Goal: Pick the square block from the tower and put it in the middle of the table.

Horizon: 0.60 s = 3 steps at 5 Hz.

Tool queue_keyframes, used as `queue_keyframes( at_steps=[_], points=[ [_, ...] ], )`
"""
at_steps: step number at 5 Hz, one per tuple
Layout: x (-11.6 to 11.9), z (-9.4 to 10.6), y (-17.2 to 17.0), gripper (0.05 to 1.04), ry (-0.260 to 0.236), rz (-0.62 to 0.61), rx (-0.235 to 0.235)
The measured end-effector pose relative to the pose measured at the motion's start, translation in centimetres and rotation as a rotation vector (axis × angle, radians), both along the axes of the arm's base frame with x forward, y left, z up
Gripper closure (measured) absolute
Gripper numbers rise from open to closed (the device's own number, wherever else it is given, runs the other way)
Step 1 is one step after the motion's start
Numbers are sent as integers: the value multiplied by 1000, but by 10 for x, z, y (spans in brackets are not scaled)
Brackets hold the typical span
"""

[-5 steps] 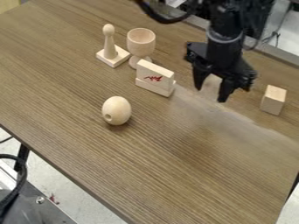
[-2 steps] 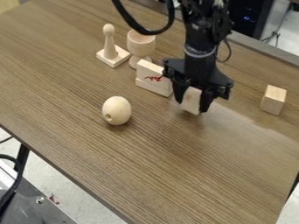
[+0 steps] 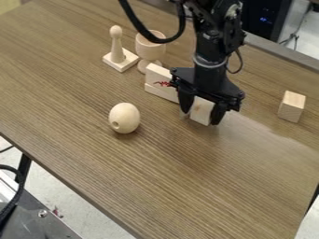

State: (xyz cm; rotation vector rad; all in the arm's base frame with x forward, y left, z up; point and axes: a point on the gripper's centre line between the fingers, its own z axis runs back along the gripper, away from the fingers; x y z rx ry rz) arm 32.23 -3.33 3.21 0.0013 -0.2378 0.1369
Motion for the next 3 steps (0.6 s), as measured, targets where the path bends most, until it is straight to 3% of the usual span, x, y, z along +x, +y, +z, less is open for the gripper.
queue_keyframes(
  at_steps=[1,2,3],
  points=[
    [-1,-1,0,78,3,1,6],
    [-5,23,-1,83,-55,-18,18],
    [-11,62,-4,83,-141,-44,27]
  ],
)
